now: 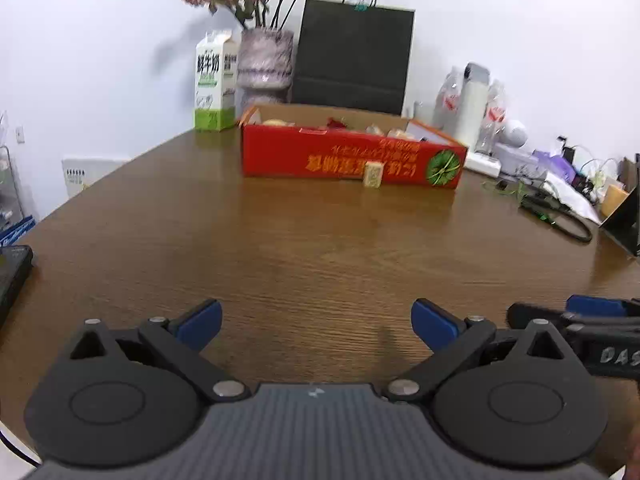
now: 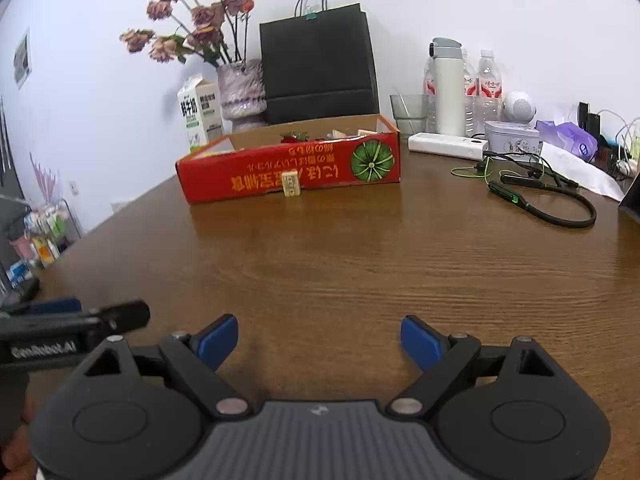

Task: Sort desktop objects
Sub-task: 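Move both tools back toward the small beige block on the table, then grasp the small beige block with the left tool, then carry the beige block into the box and open the left tool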

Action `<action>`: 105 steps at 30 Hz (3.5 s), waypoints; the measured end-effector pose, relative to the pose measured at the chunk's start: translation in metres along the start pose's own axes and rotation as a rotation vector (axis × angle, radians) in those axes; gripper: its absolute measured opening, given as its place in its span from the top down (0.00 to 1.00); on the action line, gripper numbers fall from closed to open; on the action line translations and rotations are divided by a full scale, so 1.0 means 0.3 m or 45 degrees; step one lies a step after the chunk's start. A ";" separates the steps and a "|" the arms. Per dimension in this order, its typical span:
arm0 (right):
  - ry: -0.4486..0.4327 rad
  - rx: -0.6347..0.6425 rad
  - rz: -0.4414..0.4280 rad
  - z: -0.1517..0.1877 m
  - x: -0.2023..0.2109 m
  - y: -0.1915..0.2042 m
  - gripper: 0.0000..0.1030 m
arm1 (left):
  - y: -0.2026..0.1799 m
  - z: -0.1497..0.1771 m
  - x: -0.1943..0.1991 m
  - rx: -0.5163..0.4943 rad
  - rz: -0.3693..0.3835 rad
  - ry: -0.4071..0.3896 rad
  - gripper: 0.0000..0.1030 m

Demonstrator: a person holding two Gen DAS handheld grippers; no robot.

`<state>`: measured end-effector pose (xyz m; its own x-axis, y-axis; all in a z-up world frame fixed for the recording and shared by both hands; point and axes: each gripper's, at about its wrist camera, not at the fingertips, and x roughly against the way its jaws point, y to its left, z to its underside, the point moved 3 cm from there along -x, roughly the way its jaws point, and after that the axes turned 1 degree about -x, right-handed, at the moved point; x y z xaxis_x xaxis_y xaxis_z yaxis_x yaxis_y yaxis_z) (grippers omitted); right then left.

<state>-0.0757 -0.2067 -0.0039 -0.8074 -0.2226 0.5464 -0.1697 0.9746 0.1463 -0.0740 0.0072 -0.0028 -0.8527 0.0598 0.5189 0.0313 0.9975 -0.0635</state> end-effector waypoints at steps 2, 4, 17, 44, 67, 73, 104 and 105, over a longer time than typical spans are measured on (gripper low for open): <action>-0.010 0.019 0.006 -0.001 0.013 0.008 0.14 | -0.014 -0.001 0.002 -0.023 0.005 0.007 0.00; -0.028 0.025 -0.008 -0.006 0.027 0.013 0.14 | -0.019 -0.002 0.005 -0.023 0.015 0.002 0.00; -0.011 -0.002 -0.020 -0.074 -0.029 -0.012 0.14 | 0.012 -0.069 -0.063 -0.017 0.036 0.039 0.00; 0.098 0.107 -0.102 -0.420 -0.645 -0.178 0.55 | -0.187 -0.424 -0.797 0.056 -0.061 0.141 0.79; 0.039 0.130 -0.190 -0.233 -0.326 0.001 0.98 | -0.090 -0.191 -0.231 0.010 0.088 0.054 0.79; -0.023 0.092 -0.194 -0.129 -0.098 0.019 0.98 | -0.085 -0.071 -0.045 -0.047 0.187 0.050 0.79; -0.238 0.113 -0.170 -0.064 0.075 0.060 0.98 | -0.103 -0.088 0.046 -0.079 0.181 -0.080 0.79; -0.249 0.117 -0.174 -0.093 0.063 0.058 0.98 | -0.099 -0.121 0.035 -0.071 0.189 -0.092 0.79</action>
<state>-0.0782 -0.1948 0.0319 -0.8661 -0.3519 0.3551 -0.3280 0.9360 0.1276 -0.0649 -0.0205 0.0354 -0.8717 0.2054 0.4448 0.1864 0.9787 -0.0865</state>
